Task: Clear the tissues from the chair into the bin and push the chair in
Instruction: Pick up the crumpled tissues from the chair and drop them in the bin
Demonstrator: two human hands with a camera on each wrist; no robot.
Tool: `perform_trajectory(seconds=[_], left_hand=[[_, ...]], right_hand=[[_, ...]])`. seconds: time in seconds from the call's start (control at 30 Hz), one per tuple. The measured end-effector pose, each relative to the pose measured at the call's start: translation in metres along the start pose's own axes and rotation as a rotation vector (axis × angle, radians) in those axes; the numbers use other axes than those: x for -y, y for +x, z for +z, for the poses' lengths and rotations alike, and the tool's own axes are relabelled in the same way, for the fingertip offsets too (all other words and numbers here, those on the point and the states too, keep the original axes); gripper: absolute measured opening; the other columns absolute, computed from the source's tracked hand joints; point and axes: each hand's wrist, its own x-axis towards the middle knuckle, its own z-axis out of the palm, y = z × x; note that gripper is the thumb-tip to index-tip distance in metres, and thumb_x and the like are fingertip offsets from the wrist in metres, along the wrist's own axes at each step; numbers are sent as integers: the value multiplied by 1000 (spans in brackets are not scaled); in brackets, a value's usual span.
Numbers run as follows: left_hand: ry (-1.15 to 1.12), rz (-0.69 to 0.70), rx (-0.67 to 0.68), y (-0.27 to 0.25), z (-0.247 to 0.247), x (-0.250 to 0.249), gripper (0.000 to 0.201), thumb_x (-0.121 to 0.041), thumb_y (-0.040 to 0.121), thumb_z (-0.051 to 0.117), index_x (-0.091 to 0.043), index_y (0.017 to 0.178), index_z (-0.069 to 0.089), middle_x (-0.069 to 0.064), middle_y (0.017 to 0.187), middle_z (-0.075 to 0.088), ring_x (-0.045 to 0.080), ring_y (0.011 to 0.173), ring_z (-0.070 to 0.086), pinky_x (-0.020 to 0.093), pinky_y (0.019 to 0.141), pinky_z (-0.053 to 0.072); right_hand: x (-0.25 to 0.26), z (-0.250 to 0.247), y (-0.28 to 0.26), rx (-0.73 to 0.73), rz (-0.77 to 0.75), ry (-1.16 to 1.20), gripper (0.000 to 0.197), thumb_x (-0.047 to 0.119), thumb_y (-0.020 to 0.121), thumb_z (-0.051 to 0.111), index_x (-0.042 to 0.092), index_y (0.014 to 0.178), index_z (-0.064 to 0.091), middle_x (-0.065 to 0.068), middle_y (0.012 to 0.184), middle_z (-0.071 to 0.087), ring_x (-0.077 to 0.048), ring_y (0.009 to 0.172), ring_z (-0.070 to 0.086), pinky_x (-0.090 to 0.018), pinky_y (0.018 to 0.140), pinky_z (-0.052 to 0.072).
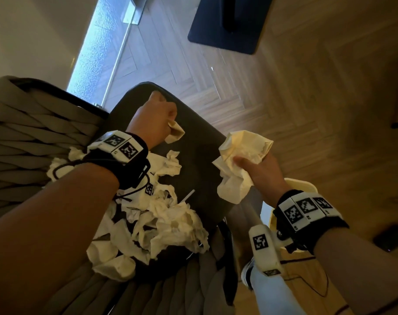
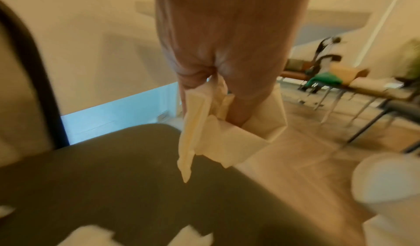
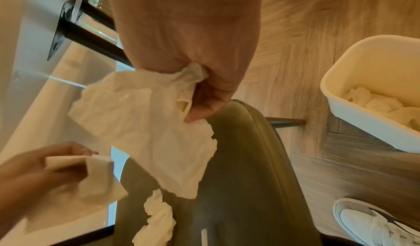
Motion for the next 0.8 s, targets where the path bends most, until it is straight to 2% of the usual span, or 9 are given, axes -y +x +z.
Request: perform_trajectory(seconds=[0.1, 0.2, 0.3, 0.43, 0.57, 0.63, 0.7, 0.77, 0.8], left_hand=[[-107, 140, -14, 7, -13, -45, 10, -23, 83, 67, -21, 89, 60, 7, 110, 55, 21, 98, 58, 20, 78, 43], [-265, 244, 71, 15, 0, -118, 21, -20, 80, 68, -29, 76, 50, 1, 96, 50, 19, 92, 57, 17, 69, 37], [-415, 268, 223, 13, 38, -203, 20, -13, 75, 71, -23, 76, 54, 2, 95, 49, 16, 86, 49, 24, 71, 36], [-445, 300, 472, 15, 114, -279, 24, -8, 71, 68, -21, 64, 50, -4, 66, 50, 18, 70, 50, 22, 54, 37], [-309, 312, 576, 13, 179, -323, 5, -16, 79, 66, -16, 78, 62, 2, 79, 54, 19, 74, 50, 26, 63, 38], [-301, 254, 581, 12, 219, -331, 16, -15, 80, 65, -19, 69, 53, 2, 74, 53, 20, 73, 51, 28, 63, 39], [-336, 149, 580, 10, 254, -331, 20, -13, 77, 64, -21, 68, 49, 1, 78, 52, 21, 74, 50, 29, 65, 41], [-369, 79, 569, 10, 285, -329, 17, -16, 75, 67, -24, 79, 52, 4, 102, 52, 22, 80, 51, 30, 72, 45], [-398, 53, 574, 8, 296, -326, 22, -19, 74, 70, -24, 89, 54, 4, 114, 47, 22, 85, 51, 29, 75, 45]], right_hand=[[-5, -33, -16, -49, 8, 34, 38, 13, 80, 72, 15, 116, 60, -7, 107, 69, -21, 98, 68, -43, 87, 55], [-28, -80, -32, -193, 70, 8, 39, 15, 79, 73, 13, 116, 60, -6, 104, 70, -20, 95, 67, -38, 83, 54], [-70, -123, -37, -310, 203, -7, 43, 19, 76, 74, 15, 116, 61, -8, 106, 70, -27, 98, 67, -49, 87, 55], [-136, -161, -33, -366, 365, -100, 48, 40, 64, 72, 20, 107, 63, -9, 103, 70, -29, 93, 67, -54, 85, 55], [-189, -177, -22, -305, 466, -189, 33, 43, 73, 67, 13, 82, 56, -9, 79, 59, -25, 75, 59, -33, 71, 50], [-216, -178, -14, -263, 481, -200, 35, 45, 69, 64, 13, 75, 51, -4, 70, 53, -18, 64, 52, -21, 61, 44], [-243, -179, -6, -288, 497, -175, 42, 39, 71, 71, 12, 100, 58, -7, 88, 63, -22, 77, 60, -28, 69, 46], [-262, -179, 2, -301, 511, -161, 63, 31, 78, 74, 9, 130, 46, -14, 118, 61, -31, 106, 60, -34, 86, 45], [-269, -178, 4, -300, 506, -154, 72, 29, 79, 73, 7, 138, 38, -16, 129, 56, -32, 117, 56, -35, 93, 43]])
